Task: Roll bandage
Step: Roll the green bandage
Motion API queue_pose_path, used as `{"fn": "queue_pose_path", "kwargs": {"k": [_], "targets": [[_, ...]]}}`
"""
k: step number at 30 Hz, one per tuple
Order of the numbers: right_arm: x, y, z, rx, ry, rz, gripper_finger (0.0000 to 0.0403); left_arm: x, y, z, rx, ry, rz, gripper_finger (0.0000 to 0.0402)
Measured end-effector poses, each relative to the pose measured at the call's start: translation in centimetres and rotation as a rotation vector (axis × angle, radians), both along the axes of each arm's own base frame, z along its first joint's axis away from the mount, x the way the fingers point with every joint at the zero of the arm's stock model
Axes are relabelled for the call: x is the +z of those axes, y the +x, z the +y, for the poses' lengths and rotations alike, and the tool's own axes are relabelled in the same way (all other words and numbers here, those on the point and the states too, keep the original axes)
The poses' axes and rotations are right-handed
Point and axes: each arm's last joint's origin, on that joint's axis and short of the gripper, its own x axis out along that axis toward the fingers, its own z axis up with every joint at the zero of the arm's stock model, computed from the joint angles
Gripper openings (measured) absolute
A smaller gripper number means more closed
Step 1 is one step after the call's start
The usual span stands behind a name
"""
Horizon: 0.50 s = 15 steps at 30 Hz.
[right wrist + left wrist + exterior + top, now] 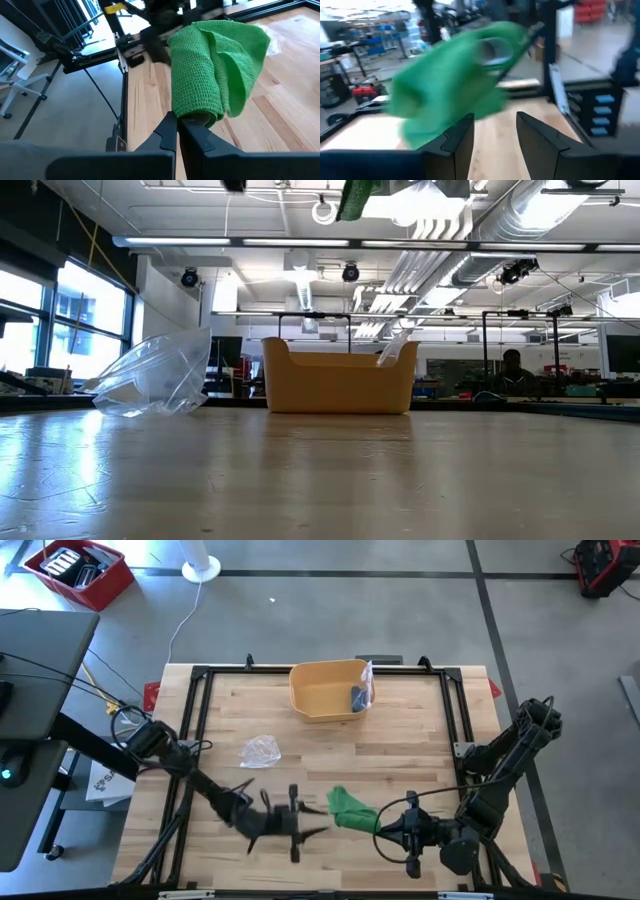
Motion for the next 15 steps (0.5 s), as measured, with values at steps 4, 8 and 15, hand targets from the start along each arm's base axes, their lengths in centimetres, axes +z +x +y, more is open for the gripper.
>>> {"fn": "queue_pose_path", "kwargs": {"k": [4, 8, 15], "targets": [[0.0, 0.0, 0.0, 0.007, 0.003, 0.004, 0.0000, -0.7, -0.1, 2.5, -0.037, -0.051, -0.098, 0.0150], [0.0, 0.0, 0.0, 0.017, 0.001, 0.009, 0.0000, -0.6, 0.5, 3.4, -0.222, 0.044, -0.144, 0.0165], [0.0, 0.0, 0.0, 0.018, 0.001, 0.009, 0.0000, 0.6, 1.5, 2.8, -0.189, 0.262, -0.120, 0.0170]]}}
